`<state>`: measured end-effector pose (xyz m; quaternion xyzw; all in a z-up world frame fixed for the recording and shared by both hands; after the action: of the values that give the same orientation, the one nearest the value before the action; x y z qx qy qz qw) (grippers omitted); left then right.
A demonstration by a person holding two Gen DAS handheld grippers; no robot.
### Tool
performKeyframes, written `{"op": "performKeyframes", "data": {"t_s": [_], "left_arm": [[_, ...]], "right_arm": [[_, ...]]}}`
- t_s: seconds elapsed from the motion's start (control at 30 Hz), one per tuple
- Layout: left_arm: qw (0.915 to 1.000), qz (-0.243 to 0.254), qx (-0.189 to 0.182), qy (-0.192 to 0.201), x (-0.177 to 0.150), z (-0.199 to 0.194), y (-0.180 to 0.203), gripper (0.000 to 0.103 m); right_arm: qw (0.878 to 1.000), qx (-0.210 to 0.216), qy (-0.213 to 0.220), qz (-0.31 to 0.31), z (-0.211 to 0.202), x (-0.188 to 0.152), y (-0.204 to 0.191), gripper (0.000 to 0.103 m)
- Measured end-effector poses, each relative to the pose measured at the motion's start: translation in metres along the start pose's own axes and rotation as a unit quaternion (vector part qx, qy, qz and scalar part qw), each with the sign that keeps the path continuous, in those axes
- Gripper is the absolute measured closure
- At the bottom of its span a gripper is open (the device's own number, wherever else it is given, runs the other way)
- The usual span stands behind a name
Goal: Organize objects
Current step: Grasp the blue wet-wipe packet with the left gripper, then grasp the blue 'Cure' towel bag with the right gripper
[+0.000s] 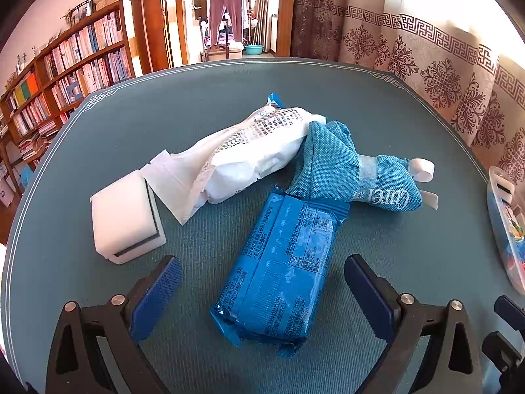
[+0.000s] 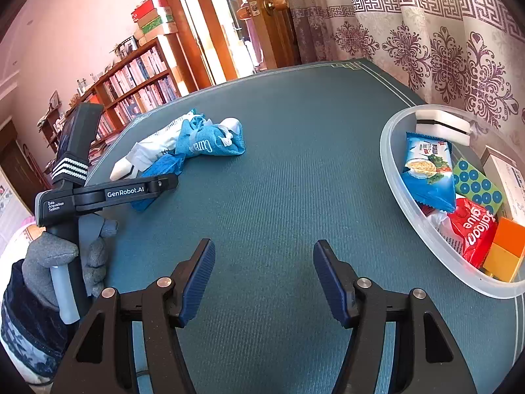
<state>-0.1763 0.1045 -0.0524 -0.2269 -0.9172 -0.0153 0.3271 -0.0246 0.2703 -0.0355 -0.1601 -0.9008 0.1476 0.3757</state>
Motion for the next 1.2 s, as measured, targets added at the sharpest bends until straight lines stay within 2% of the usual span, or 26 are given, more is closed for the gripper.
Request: {"op": "performKeyframes", "data": {"t_s": [0.13,0.23,0.3,0.4,0.63,0.9,1.2], "left_arm": [[1.0,0.003,0.006,0.004,0.0,-0.002,-0.001,0.015],[0.9999,0.004,0.007,0.012,0.0,-0.005,0.0,0.028],[0.9998,0.006,0.009,0.016,0.001,-0.007,-0.001,0.044],[0.9997,0.009,0.011,0.021,-0.001,-0.01,0.001,0.056],[0.9995,-0.021,-0.004,0.025,-0.006,-0.018,-0.004,0.059],[0.9989,-0.031,-0.005,0.035,-0.007,-0.028,-0.006,0.059],[0.998,-0.035,0.001,0.052,-0.003,-0.04,-0.01,0.059]], "right_arm": [[1.0,0.0,-0.005,-0.002,0.005,0.0,-0.002,0.039],[1.0,-0.003,-0.005,-0.007,0.008,0.002,-0.003,0.039],[1.0,-0.006,-0.006,-0.01,0.011,0.004,-0.004,0.039],[1.0,-0.013,-0.006,-0.017,0.017,0.009,-0.006,0.039],[0.999,-0.011,0.017,-0.045,0.028,0.042,-0.025,0.039],[0.996,0.025,0.025,-0.077,0.051,0.078,-0.066,0.035],[0.994,0.059,-0.009,-0.09,0.096,0.099,-0.093,0.031]]}}
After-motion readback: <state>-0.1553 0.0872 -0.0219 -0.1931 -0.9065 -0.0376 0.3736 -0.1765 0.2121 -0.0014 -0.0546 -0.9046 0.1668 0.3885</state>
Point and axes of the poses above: each gripper's, at about its wrist camera, not at the fingertips, and z roughly the way its jaws point, y to its right, x to its top, the point moved 8 cm from there along z, roughly the way its jaws point, and after that the axes turned 13 degrees about z, right-handed, at the moved point
